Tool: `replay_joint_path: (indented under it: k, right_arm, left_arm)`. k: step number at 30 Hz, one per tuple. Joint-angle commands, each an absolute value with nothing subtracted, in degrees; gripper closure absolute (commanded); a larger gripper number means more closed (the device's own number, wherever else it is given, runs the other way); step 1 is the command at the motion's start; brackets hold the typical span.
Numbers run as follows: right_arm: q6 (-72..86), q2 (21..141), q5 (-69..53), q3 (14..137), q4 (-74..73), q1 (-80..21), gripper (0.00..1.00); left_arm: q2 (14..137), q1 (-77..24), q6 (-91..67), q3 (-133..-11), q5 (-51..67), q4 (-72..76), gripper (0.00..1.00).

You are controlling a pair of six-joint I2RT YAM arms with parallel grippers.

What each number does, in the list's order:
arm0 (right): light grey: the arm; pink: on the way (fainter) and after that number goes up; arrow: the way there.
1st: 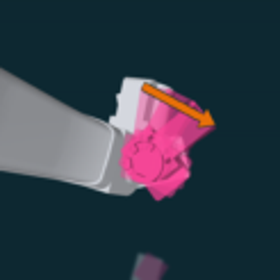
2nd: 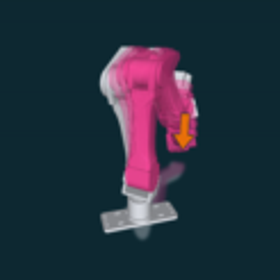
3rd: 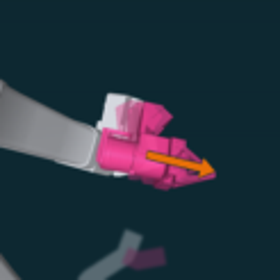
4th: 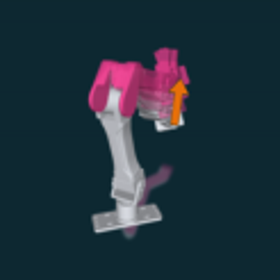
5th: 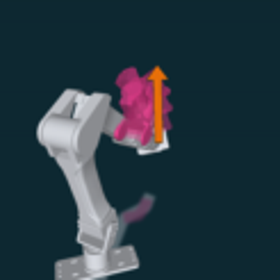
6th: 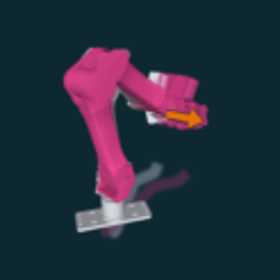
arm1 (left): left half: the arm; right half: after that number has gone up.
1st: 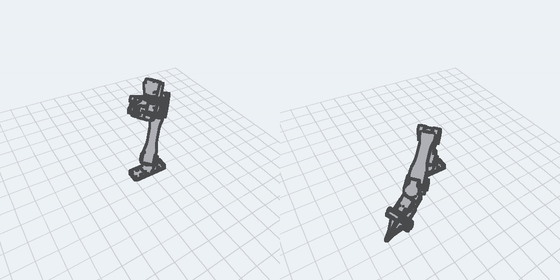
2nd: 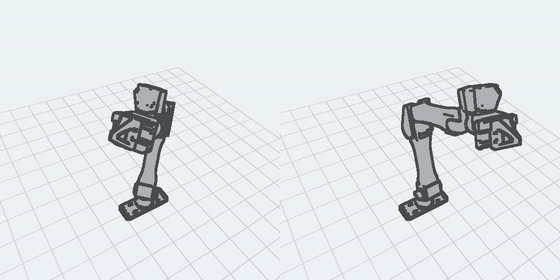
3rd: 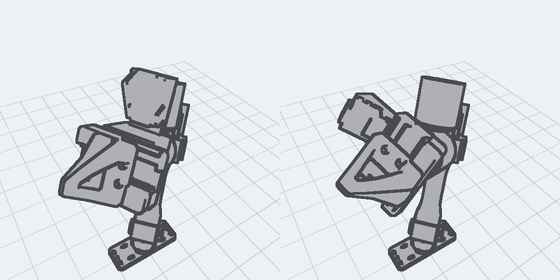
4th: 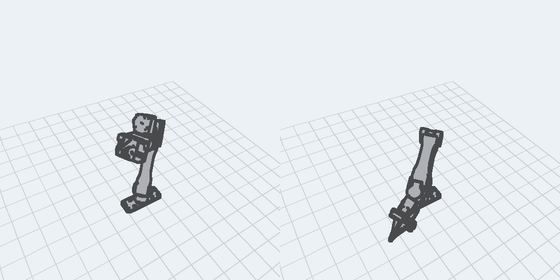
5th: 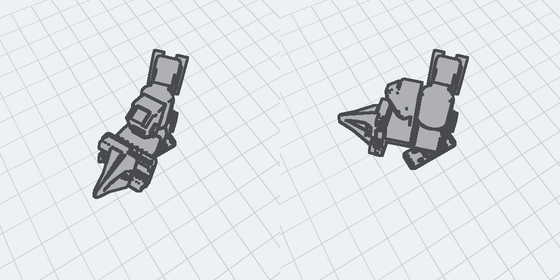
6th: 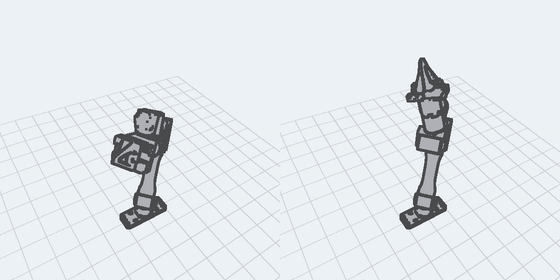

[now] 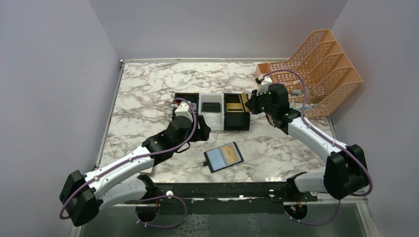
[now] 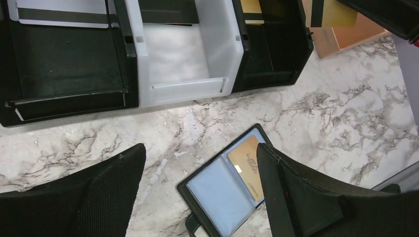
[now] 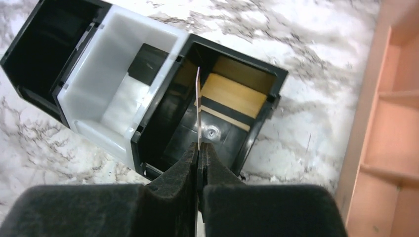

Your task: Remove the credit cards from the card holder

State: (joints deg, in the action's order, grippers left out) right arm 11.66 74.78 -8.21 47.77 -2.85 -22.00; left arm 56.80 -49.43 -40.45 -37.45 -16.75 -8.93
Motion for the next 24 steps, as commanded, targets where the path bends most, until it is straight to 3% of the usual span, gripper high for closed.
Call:
replay_joint_path:
  k: [1, 10, 24]
  right_arm:
    - [-3.6, 77.3, -16.6, 51.4, 1.5, -22.5, 0.99]
    - [-33.7, 75.8, -14.3, 45.2, 6.8, -26.4, 0.99]
    - [-49.9, 84.2, -16.5, 50.7, 0.1, -27.8, 0.99]
  left_arm:
    - [53.2, -47.1, -37.9, -35.3, -13.0, -8.3, 0.15]
    - [56.6, -43.1, -32.0, -36.7, -7.5, -9.9, 0.12]
    - [55.3, -41.1, -30.1, -33.9, -3.6, -8.6, 0.03]
